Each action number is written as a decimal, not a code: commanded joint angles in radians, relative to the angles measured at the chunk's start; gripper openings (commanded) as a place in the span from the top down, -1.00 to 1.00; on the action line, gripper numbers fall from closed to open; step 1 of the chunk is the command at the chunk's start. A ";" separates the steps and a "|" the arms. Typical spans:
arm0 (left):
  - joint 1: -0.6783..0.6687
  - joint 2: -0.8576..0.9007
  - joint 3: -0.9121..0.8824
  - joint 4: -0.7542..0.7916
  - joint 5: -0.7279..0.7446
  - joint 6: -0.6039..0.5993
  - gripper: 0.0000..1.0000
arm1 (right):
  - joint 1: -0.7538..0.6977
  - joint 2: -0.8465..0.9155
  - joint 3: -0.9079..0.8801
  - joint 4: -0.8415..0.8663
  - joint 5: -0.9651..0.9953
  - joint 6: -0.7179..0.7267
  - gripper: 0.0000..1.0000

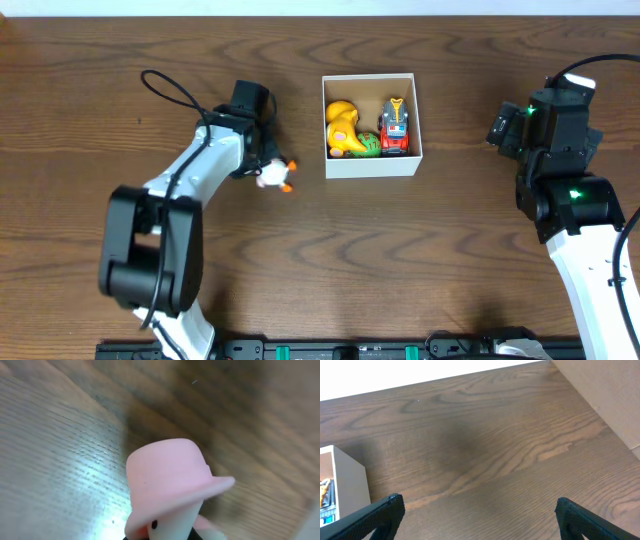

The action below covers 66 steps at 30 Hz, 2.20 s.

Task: Pack container
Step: 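Move the left gripper back and grasp the white duck, then carry the duck into the box and release it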

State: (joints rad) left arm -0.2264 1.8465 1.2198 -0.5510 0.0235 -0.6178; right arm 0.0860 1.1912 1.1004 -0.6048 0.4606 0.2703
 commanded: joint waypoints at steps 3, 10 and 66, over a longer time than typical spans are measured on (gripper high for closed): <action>-0.038 -0.248 0.021 0.007 0.014 -0.015 0.88 | -0.006 -0.001 0.005 0.002 0.002 0.010 -0.98; -0.219 -0.447 0.021 0.130 0.045 0.099 0.88 | -0.006 -0.001 0.005 0.002 0.002 0.010 -0.99; -0.410 0.010 0.021 0.699 -0.122 0.673 0.19 | -0.006 -0.001 0.005 0.002 0.002 0.010 -0.99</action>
State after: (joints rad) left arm -0.6544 1.8332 1.2251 0.1387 -0.0834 0.0540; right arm 0.0860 1.1912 1.1004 -0.6048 0.4603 0.2703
